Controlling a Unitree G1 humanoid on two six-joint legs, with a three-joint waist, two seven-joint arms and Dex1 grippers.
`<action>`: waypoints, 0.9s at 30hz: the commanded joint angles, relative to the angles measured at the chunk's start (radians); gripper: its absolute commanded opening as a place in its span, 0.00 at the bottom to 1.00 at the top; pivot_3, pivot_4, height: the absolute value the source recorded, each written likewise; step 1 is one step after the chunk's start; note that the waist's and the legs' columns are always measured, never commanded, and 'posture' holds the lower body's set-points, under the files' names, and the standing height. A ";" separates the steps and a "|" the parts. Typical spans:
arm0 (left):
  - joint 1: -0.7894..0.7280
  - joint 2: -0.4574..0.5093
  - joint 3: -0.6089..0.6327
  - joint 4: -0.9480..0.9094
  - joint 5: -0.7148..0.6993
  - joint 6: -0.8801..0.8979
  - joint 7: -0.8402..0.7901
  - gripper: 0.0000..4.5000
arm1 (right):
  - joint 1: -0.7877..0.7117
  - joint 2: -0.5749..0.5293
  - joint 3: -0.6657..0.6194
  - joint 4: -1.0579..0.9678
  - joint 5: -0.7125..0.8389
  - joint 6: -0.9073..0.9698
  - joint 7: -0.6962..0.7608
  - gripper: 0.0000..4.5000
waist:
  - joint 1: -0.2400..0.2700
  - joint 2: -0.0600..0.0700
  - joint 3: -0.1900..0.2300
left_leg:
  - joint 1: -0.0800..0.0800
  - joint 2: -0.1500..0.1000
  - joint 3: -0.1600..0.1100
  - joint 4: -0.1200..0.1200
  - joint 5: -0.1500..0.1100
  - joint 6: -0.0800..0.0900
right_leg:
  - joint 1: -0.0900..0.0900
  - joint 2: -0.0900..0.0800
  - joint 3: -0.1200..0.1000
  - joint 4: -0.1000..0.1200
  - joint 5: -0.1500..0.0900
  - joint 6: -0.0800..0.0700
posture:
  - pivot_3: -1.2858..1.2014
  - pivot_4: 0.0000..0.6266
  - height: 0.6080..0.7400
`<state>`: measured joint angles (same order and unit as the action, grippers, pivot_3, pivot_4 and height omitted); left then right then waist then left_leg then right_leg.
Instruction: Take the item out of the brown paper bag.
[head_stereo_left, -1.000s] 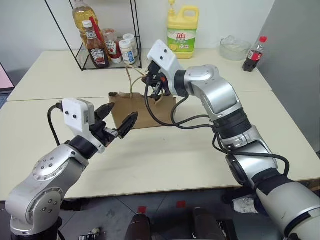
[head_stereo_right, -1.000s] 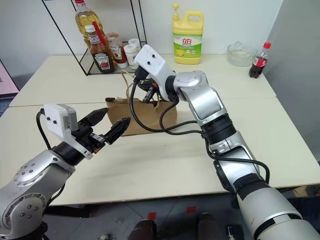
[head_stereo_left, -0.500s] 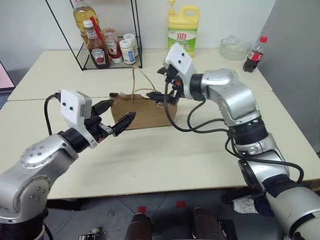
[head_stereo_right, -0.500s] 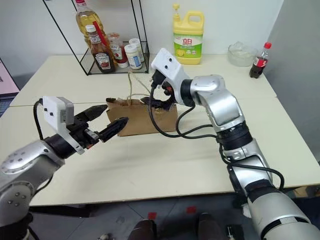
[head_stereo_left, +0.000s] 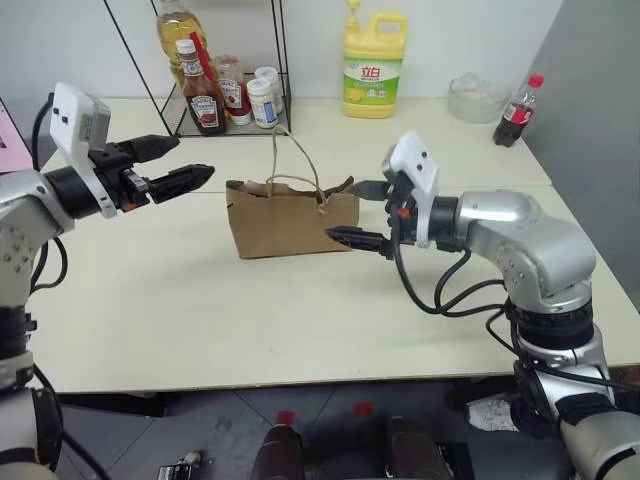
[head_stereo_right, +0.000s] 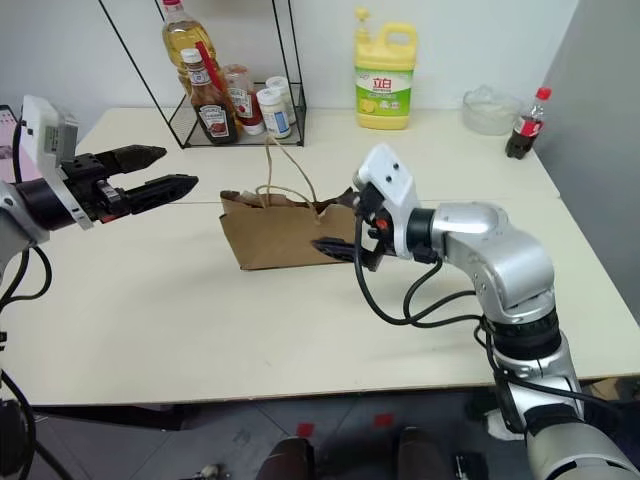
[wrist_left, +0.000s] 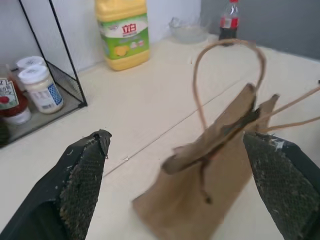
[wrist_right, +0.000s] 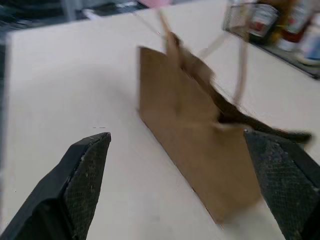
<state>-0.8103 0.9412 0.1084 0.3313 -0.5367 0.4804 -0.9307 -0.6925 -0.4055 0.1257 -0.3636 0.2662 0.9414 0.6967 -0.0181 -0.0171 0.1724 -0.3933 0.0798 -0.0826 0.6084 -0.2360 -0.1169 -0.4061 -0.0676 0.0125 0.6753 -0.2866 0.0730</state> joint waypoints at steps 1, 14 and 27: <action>-0.185 -0.083 -0.093 0.255 0.195 -0.226 0.008 1.00 | 0.111 0.019 0.025 -0.080 -0.077 -0.114 -0.121 0.99 | 0.003 -0.001 0.001 | -0.001 0.000 0.000 0.001 0.000 0.000 | 0.000 0.000 0.000 0.000 0.000 0.000 | 0.52 0.24 1.00; -0.396 -0.231 -0.242 0.630 0.488 -0.533 -0.178 1.00 | 0.277 0.108 -0.015 -0.201 -0.065 -0.060 -0.321 0.99 | -0.035 -0.002 0.003 | -0.003 0.000 0.000 0.000 0.002 -0.003 | -0.002 0.000 0.001 -0.001 0.000 0.000 | 0.52 0.24 1.00; -0.109 -0.127 -0.226 -0.029 0.408 -0.164 -0.434 1.00 | 0.224 0.082 -0.043 -0.067 -0.051 -0.111 -0.309 0.99 | -0.038 -0.002 0.003 | -0.003 0.000 0.000 0.000 0.002 -0.003 | -0.002 0.000 0.002 0.000 0.000 0.000 | 0.52 0.24 1.00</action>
<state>-0.9278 0.7874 -0.1413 0.4006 -0.0999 0.2678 -1.3543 -0.4517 -0.3196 0.0967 -0.4208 0.2144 0.8603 0.3877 -0.0563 -0.0190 0.1756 -0.3963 0.0802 -0.0828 0.6086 -0.2341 -0.1200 -0.4080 -0.0671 0.0147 0.6754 -0.2866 0.0733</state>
